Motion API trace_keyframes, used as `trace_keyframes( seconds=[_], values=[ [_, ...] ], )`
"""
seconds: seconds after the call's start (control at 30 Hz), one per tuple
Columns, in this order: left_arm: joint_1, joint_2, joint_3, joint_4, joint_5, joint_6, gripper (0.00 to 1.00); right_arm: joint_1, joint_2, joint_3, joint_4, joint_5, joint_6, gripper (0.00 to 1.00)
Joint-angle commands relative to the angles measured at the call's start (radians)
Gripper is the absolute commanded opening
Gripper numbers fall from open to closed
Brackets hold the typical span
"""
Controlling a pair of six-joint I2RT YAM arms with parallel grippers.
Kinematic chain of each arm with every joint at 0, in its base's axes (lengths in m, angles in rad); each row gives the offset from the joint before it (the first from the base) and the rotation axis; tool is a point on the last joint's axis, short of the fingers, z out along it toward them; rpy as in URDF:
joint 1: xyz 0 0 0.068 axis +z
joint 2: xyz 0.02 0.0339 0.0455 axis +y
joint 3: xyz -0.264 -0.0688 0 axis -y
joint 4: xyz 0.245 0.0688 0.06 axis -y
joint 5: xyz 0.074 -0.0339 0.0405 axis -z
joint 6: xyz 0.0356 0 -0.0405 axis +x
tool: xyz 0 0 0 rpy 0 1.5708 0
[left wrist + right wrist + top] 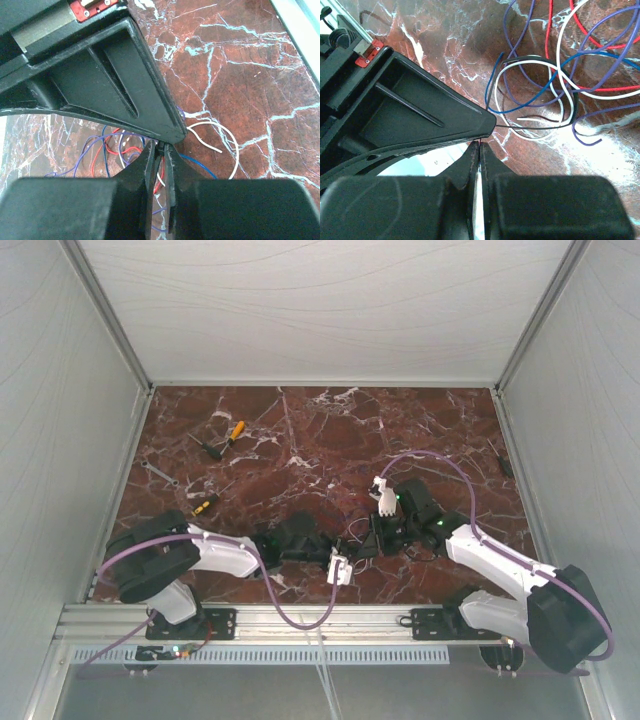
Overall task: Zip-tie the wires
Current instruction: Tie the cable at the center of the board.
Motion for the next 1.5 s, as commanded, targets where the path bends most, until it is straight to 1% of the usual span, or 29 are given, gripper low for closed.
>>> trace_keyframes(
  seconds=[0.0,0.33,0.63,1.0,1.03,1.13,1.17,1.23,1.33,1.37,1.4,1.47],
  values=[
    [0.0,0.015,0.023,0.048,-0.043,0.04,0.05,0.009,-0.027,-0.003,0.009,-0.013,-0.013,0.0],
    [0.008,0.031,0.006,0.078,-0.079,0.053,0.05,0.011,-0.028,-0.007,0.01,-0.016,-0.012,0.0],
    [0.039,0.018,-0.019,0.079,-0.094,0.063,0.05,0.015,-0.046,-0.01,0.005,-0.009,-0.007,0.0],
    [0.066,0.037,-0.028,0.079,-0.106,0.076,0.07,0.017,-0.053,-0.009,0.003,-0.015,-0.006,0.0],
    [0.069,0.039,-0.03,0.11,-0.106,0.076,0.07,0.016,-0.054,-0.009,0.003,-0.014,-0.006,0.0],
    [0.076,0.04,-0.032,0.122,-0.104,0.075,0.07,0.017,-0.051,-0.01,0.003,-0.015,-0.006,0.0],
    [0.077,0.039,-0.033,0.125,-0.103,0.075,0.06,0.017,-0.05,-0.009,0.003,-0.013,-0.005,0.0],
    [0.079,0.035,-0.034,0.125,-0.096,0.073,0.0,0.017,-0.049,-0.004,-0.004,0.005,-0.006,0.0],
    [0.079,0.027,-0.029,0.118,-0.078,0.063,0.0,0.014,-0.068,0.009,-0.018,0.073,0.007,0.0],
    [0.08,0.024,-0.028,0.117,-0.071,0.055,0.0,0.013,-0.078,0.012,-0.017,0.091,0.015,0.01],
    [0.079,0.02,-0.026,0.117,-0.063,0.046,0.0,0.013,-0.092,0.014,-0.01,0.113,0.026,0.12],
    [0.079,0.011,-0.019,0.108,-0.042,0.031,0.0,0.014,-0.126,0.001,0.033,0.141,0.071,0.26]
  ],
)
